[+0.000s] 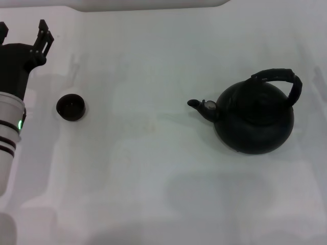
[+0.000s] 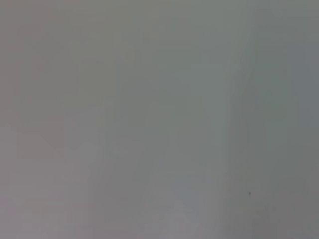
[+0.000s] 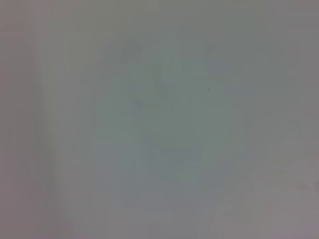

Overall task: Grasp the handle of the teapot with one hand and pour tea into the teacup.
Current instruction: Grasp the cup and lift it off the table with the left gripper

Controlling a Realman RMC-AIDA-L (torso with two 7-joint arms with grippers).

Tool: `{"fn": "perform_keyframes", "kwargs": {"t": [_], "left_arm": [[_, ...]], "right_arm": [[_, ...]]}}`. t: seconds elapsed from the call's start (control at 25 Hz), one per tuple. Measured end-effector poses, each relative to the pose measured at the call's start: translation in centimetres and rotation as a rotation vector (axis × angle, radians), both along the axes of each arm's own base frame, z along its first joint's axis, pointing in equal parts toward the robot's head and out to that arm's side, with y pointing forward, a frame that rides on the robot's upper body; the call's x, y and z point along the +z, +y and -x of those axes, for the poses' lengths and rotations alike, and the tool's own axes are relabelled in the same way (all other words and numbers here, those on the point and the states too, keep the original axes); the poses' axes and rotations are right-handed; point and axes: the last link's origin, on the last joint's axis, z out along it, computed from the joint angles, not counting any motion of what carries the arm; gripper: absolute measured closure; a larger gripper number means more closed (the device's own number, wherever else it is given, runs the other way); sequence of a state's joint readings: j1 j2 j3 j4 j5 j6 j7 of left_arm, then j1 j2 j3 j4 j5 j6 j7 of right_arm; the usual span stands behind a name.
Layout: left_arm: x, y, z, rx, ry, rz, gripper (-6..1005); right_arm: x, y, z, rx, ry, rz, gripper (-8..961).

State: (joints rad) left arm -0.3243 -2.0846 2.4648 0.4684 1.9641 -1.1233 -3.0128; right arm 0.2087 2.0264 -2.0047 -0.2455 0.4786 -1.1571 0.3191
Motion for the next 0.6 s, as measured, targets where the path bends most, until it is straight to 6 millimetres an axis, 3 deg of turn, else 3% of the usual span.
{"fn": "perform_keyframes", "kwargs": {"t": [0.6], "left_arm": [[-0.52, 0.23, -0.51, 0.010, -0.035, 0.021, 112]], "right_arm": [[-0.07, 0.07, 0.07, 0.002, 0.000, 0.004, 87]]}}
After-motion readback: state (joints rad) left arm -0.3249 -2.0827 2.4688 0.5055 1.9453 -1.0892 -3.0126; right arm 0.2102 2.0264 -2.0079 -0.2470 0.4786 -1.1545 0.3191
